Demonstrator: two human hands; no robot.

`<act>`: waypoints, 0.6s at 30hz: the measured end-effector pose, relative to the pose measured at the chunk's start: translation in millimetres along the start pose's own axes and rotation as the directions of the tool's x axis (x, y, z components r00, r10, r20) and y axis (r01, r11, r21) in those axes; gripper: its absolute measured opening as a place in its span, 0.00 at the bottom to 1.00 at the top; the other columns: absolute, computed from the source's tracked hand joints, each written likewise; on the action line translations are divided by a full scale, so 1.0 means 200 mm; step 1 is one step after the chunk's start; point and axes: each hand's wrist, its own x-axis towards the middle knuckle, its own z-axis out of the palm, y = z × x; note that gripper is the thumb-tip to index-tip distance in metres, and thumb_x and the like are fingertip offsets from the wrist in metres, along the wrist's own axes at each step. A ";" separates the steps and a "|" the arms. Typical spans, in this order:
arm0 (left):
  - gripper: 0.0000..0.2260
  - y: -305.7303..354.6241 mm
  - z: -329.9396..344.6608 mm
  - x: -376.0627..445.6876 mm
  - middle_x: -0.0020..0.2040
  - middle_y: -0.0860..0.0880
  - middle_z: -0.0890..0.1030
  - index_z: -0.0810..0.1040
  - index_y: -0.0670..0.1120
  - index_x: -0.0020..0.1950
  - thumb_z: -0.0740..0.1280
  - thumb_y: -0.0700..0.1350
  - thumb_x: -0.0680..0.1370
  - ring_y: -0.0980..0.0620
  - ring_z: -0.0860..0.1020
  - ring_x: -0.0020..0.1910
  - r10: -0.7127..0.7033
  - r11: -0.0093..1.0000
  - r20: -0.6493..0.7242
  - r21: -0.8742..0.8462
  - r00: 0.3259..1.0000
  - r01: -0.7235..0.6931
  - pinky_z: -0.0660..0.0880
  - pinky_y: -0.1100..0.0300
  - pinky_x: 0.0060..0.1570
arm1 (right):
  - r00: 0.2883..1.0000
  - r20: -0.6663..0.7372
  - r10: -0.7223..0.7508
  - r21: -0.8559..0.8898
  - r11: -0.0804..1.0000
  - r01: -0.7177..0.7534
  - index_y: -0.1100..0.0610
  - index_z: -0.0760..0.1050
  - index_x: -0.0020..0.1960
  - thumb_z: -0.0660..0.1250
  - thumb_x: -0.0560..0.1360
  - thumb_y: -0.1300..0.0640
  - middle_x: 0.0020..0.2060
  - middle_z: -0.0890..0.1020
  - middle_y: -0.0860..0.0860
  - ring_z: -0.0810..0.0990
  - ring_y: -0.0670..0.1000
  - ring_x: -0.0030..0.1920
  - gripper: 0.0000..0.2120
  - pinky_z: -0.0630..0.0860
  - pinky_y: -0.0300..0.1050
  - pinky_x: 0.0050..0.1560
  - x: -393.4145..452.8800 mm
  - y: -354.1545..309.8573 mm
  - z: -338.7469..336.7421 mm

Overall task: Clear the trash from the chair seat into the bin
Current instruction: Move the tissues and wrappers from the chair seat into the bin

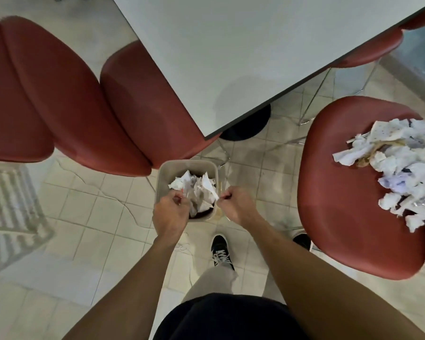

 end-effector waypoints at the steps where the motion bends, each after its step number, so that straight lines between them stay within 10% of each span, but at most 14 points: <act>1: 0.07 -0.03 -0.01 0.02 0.45 0.50 0.84 0.82 0.50 0.50 0.67 0.48 0.75 0.45 0.80 0.48 -0.011 1.000 -0.005 -0.007 1.000 0.011 0.73 0.58 0.46 | 1.000 0.001 -0.014 0.019 1.000 0.014 0.52 0.73 0.36 0.66 0.70 0.61 0.35 0.77 0.51 0.75 0.50 0.38 0.06 0.70 0.40 0.41 0.00 -0.02 0.04; 6: 0.15 -0.11 -0.05 0.07 0.47 0.48 0.84 0.79 0.52 0.61 0.66 0.52 0.76 0.48 0.80 0.47 0.062 0.995 0.072 -0.078 0.995 -0.056 0.74 0.59 0.49 | 0.989 0.111 -0.102 -0.021 0.994 0.105 0.53 0.73 0.56 0.65 0.76 0.56 0.47 0.77 0.50 0.75 0.50 0.46 0.09 0.71 0.42 0.49 -0.01 -0.07 0.10; 11: 0.15 -0.09 -0.02 0.06 0.46 0.48 0.82 0.79 0.52 0.61 0.68 0.51 0.75 0.53 0.76 0.41 0.093 0.994 0.135 -0.064 0.986 -0.085 0.69 0.64 0.44 | 0.998 0.037 -0.045 0.026 0.999 0.044 0.49 0.72 0.40 0.66 0.72 0.60 0.33 0.77 0.47 0.76 0.51 0.37 0.07 0.73 0.46 0.43 -0.02 0.04 0.04; 18: 0.13 0.08 0.15 -0.01 0.44 0.45 0.84 0.80 0.51 0.58 0.69 0.46 0.74 0.48 0.81 0.45 0.195 0.980 0.268 -0.083 0.943 -0.179 0.77 0.56 0.52 | 0.996 -0.041 0.073 0.096 0.993 -0.069 0.53 0.73 0.44 0.63 0.74 0.61 0.33 0.76 0.46 0.75 0.48 0.34 0.04 0.72 0.42 0.36 -0.08 0.27 -0.27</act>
